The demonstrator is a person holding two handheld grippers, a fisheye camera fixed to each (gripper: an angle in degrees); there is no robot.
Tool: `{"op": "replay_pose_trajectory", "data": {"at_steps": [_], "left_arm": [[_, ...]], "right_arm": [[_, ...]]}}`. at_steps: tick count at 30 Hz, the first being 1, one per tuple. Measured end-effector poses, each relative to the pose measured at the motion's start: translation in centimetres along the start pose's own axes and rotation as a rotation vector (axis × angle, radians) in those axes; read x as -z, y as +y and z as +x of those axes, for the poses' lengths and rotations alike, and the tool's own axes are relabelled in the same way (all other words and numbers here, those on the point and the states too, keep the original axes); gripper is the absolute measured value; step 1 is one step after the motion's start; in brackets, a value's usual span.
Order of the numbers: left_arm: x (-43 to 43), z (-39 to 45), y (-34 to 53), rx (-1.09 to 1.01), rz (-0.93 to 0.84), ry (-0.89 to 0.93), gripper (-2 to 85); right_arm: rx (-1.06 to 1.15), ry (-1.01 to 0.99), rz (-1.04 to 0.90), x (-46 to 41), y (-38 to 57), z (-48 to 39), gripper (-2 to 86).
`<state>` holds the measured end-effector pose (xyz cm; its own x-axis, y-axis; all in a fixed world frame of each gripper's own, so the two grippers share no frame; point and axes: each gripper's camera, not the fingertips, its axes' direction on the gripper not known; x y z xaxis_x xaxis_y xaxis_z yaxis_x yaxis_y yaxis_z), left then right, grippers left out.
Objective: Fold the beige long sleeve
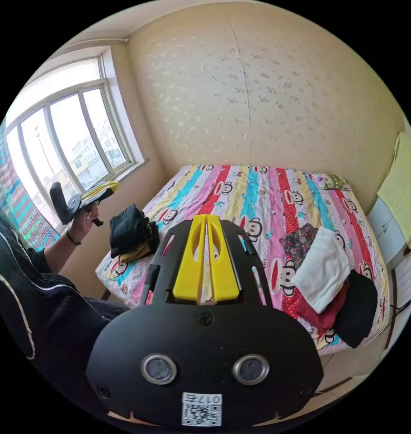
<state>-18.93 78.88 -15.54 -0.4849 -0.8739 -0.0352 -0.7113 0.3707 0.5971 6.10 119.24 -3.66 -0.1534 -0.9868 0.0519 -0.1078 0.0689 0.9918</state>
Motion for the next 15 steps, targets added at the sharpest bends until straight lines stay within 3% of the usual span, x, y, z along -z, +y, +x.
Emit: {"op": "replay_pose_trajectory", "data": {"at_steps": [3,8,13,15], "left_arm": [[-4.4,6.0,-2.2,0.039,0.063,0.03,9.7],[-15.5,20.7,-3.2,0.075,0.061,0.086,12.7],[-26.4,32.9,-4.5,-0.194,-0.072,0.177,10.8],[-30.2,35.6,-4.7,-0.197,-0.12,0.172,8.4]], "right_arm": [[-0.013,0.005,0.083,4.4,0.9,5.9,0.9],[-0.123,-0.006,0.243,11.5,4.0,17.9,3.0],[-0.209,-0.021,0.307,16.6,6.6,28.7,9.0],[-0.213,0.013,0.268,17.5,6.9,33.1,13.0]]}}
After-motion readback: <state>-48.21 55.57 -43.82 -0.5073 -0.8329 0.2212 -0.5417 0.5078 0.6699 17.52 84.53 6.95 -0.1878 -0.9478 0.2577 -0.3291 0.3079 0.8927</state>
